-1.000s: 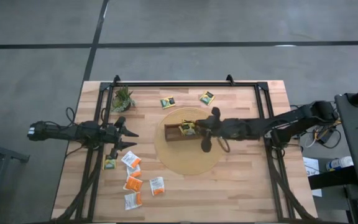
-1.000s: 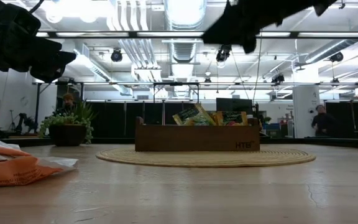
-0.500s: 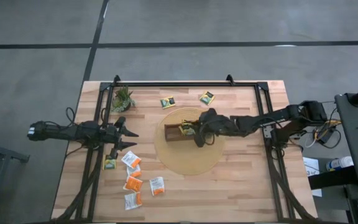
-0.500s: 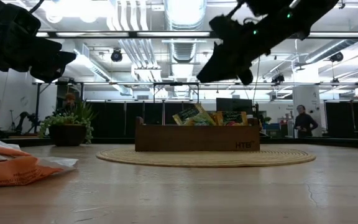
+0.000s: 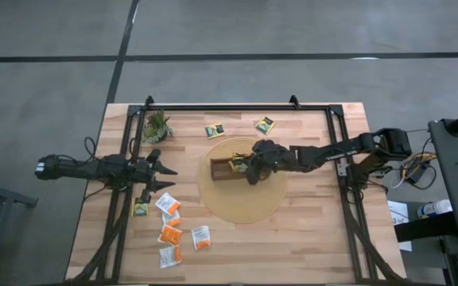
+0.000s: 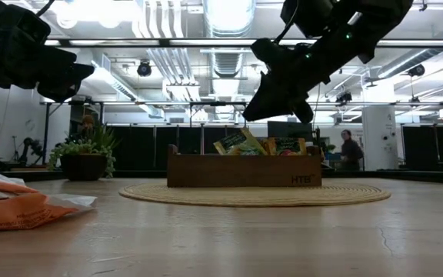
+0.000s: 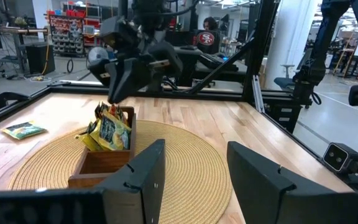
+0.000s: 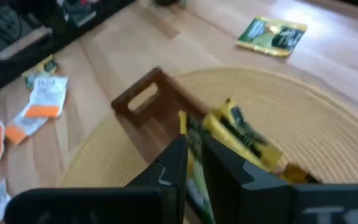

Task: Pick & Place Tea
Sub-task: Put the yellow tea bag into the middle section of the wooden organizer

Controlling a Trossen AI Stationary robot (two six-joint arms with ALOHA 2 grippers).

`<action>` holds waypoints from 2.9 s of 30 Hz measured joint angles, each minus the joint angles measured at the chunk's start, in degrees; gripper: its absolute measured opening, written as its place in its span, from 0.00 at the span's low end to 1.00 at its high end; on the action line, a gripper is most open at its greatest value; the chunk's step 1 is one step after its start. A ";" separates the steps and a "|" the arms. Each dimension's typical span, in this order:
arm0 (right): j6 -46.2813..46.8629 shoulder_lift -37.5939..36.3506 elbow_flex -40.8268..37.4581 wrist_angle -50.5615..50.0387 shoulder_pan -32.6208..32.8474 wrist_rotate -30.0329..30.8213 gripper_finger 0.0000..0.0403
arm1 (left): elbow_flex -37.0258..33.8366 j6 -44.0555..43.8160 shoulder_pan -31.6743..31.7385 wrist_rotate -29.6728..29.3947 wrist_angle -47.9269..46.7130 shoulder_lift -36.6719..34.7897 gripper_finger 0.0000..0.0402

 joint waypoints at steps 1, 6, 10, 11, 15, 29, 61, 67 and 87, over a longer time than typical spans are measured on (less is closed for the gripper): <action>0.01 -0.05 0.01 0.20 -0.02 0.14 0.12 | 0.00 -0.02 0.02 0.00 0.00 0.00 0.42; 1.14 -0.11 0.02 0.30 0.11 0.15 0.12 | 0.00 0.00 0.01 0.00 0.01 0.00 0.42; 1.35 0.91 0.02 0.26 -0.09 1.23 0.12 | 0.00 0.00 0.02 0.00 0.02 0.00 0.42; 1.37 1.11 0.01 0.14 -0.18 1.23 0.12 | 0.00 0.00 0.01 0.00 0.02 0.00 0.42; 2.39 1.81 0.00 0.28 -0.69 1.22 0.12 | 0.00 0.00 0.01 0.00 0.02 0.00 0.42; 2.32 2.15 0.00 0.31 -1.05 1.21 0.12 | 0.00 -0.02 0.01 0.00 0.02 0.00 0.42; -1.03 5.58 0.43 1.51 -1.94 1.05 0.11 | 0.00 -0.02 0.01 0.01 0.04 0.02 0.42; -3.51 5.21 1.62 1.58 -1.88 -0.07 0.04 | 0.00 -0.01 0.01 0.00 0.04 0.02 0.42; -13.63 5.17 -2.17 15.29 0.19 -1.98 0.02 | 0.00 -0.01 0.00 0.01 0.02 0.02 0.42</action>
